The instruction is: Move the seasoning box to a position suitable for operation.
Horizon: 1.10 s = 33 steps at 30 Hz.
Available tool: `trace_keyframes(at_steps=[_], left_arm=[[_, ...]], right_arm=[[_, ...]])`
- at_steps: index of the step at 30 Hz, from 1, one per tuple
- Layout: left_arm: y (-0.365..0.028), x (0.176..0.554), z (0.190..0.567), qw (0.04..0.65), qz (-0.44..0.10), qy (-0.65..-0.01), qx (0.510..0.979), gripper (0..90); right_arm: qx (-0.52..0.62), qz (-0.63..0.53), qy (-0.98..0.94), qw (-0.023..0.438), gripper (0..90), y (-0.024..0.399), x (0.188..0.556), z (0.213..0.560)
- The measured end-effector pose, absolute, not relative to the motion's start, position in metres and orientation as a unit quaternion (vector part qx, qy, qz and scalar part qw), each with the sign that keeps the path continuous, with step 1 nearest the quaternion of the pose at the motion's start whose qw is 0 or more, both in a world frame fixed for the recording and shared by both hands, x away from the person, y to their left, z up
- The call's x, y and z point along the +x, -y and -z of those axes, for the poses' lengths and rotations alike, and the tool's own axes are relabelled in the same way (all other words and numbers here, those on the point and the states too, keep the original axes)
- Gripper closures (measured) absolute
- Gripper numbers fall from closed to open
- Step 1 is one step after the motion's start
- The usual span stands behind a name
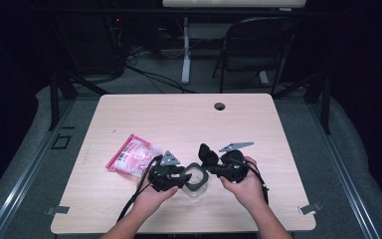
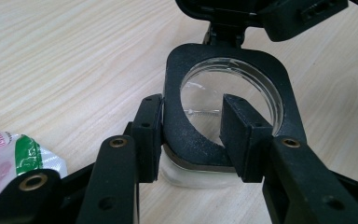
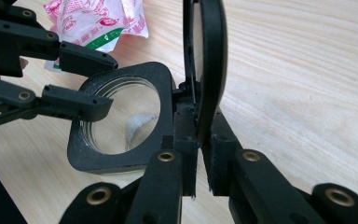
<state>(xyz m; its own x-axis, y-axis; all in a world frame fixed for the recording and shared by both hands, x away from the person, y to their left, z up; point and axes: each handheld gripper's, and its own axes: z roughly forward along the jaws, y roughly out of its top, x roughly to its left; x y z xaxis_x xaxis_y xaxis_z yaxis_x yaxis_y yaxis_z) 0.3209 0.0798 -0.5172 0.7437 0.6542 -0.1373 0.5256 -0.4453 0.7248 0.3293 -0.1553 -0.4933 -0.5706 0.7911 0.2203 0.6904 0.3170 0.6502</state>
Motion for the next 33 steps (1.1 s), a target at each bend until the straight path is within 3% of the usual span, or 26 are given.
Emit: trace_keyframes(at_steps=[10, 13, 18, 25, 33], left_arm=[[-0.082, 0.318, 0.517, 0.401, -0.076, -0.348, 0.844, 57.9], [-0.084, 0.319, 0.516, 0.407, -0.072, -0.346, 0.842, 58.3], [-0.088, 0.320, 0.513, 0.418, -0.073, -0.349, 0.835, 59.6], [-0.090, 0.321, 0.512, 0.414, -0.073, -0.350, 0.837, 70.6], [-0.090, 0.320, 0.512, 0.412, -0.071, -0.348, 0.839, 71.2]], right_arm=[[0.456, -0.366, -0.809, 0.053, 84.0, 0.156, 0.338, 0.494], [0.455, -0.372, -0.807, 0.054, 76.5, 0.156, 0.337, 0.492], [0.461, -0.378, -0.801, 0.062, 73.4, 0.159, 0.332, 0.489], [0.467, -0.377, -0.797, 0.069, 84.4, 0.164, 0.326, 0.487], [0.468, -0.377, -0.797, 0.070, 85.5, 0.163, 0.329, 0.487]])
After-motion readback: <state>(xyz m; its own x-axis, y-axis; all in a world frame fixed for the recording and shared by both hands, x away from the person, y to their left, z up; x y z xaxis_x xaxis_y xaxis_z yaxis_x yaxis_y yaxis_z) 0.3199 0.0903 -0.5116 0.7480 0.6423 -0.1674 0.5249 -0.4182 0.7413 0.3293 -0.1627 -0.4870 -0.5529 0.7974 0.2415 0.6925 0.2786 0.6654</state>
